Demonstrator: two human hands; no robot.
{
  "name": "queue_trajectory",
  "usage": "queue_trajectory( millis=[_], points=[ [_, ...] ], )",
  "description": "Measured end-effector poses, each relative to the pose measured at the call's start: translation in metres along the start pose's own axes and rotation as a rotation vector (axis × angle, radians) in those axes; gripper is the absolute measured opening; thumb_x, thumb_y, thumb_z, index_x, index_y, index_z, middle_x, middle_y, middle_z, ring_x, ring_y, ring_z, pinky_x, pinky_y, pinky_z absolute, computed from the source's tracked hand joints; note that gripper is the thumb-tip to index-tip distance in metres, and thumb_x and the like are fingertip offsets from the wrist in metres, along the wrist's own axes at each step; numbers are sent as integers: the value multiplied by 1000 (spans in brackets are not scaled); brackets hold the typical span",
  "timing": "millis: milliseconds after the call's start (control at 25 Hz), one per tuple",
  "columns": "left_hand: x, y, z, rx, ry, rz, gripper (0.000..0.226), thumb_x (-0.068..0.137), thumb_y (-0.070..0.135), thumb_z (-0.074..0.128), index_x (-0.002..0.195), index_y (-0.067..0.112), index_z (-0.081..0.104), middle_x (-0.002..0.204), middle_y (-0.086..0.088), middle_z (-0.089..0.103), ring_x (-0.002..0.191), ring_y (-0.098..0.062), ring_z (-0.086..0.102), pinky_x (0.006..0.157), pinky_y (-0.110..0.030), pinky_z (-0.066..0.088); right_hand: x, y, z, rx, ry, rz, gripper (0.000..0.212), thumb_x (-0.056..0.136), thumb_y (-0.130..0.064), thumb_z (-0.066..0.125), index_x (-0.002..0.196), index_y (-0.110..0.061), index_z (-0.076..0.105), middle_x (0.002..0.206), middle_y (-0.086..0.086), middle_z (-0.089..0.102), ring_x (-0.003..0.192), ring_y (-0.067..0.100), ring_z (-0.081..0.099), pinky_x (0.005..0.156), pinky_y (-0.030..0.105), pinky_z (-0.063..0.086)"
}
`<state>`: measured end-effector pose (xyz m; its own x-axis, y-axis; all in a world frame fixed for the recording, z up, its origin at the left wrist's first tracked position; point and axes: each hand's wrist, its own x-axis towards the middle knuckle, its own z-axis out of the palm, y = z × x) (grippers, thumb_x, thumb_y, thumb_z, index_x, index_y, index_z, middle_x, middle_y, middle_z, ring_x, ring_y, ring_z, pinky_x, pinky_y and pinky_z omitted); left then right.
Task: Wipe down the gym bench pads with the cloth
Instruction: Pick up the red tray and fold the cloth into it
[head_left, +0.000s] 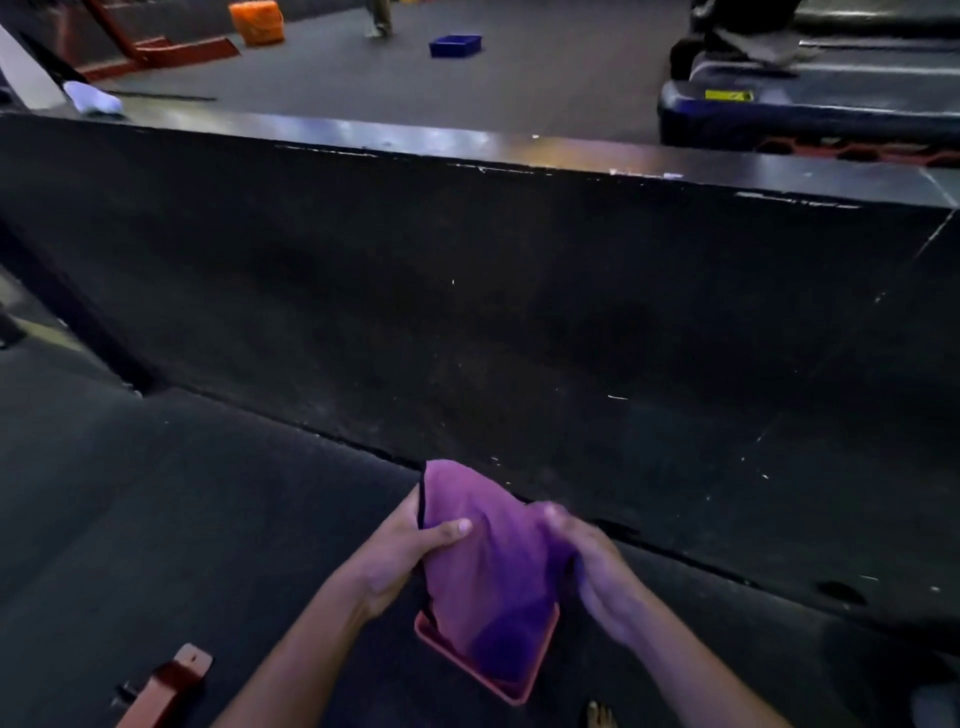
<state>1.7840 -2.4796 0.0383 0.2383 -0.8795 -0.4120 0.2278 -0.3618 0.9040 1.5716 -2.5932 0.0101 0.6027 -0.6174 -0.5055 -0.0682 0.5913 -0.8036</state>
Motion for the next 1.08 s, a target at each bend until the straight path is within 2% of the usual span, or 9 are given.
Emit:
queue_trajectory(
  millis=[240,360,440,560,640,720,880,1000,1080],
  points=[
    [8,-24,-9,129,182,-48,23,94,12,75,116,12,72,104,-4,80,93,-17,72,68,-19,54,9,1,-5,-229,253,-122,30,91,-13,77,118,-9,64,95,11,78,75,13,74,60,25,58],
    [5,-35,0,43,377,-94,42,89,16,82,123,18,59,105,-13,76,75,-10,73,58,-19,53,9,7,4,-275,419,-149,32,90,-14,79,112,-15,55,91,10,71,57,3,66,48,18,50],
    [2,-42,-3,-6,338,-115,67,86,13,84,133,38,44,110,-15,74,84,-16,76,64,-23,58,8,10,-3,-367,363,-176,29,92,-18,77,110,-21,55,96,12,69,63,7,65,51,20,51],
    [-4,-50,-12,128,61,-80,89,80,-6,83,138,49,44,116,-13,75,103,-21,75,84,-35,63,-1,4,-24,-451,3,-137,43,83,-21,86,117,-29,61,112,2,72,90,10,72,76,28,59],
    [-2,-56,-18,342,85,-5,86,77,-9,81,133,50,54,112,-7,74,102,-20,73,93,-49,60,-5,2,-35,-842,-114,-120,58,76,-30,91,123,-41,59,119,-14,68,105,6,67,93,27,55],
    [3,-61,-20,505,159,64,69,80,-2,82,121,50,62,104,3,75,95,-14,73,93,-48,60,0,4,-38,-1200,-90,-160,43,82,-39,84,118,-44,60,119,-22,61,109,1,58,98,27,50],
    [17,-55,-11,617,346,194,46,90,8,78,121,39,63,110,14,69,98,-4,67,97,-39,57,0,-10,-20,-1234,57,-244,13,95,-44,69,96,-31,71,97,-10,59,92,2,56,78,18,43],
    [22,-49,8,668,505,380,48,95,29,73,138,32,53,127,15,50,114,-2,56,103,-32,51,8,-22,-6,-1233,126,-266,37,99,-48,61,77,-17,62,80,-2,61,78,12,58,71,32,45],
    [16,-53,31,661,350,465,50,93,46,71,137,34,51,128,19,52,114,2,57,99,-29,52,13,-35,4,-1167,163,-210,44,102,-45,55,74,-11,57,69,1,62,68,15,60,65,40,48]
  ],
)
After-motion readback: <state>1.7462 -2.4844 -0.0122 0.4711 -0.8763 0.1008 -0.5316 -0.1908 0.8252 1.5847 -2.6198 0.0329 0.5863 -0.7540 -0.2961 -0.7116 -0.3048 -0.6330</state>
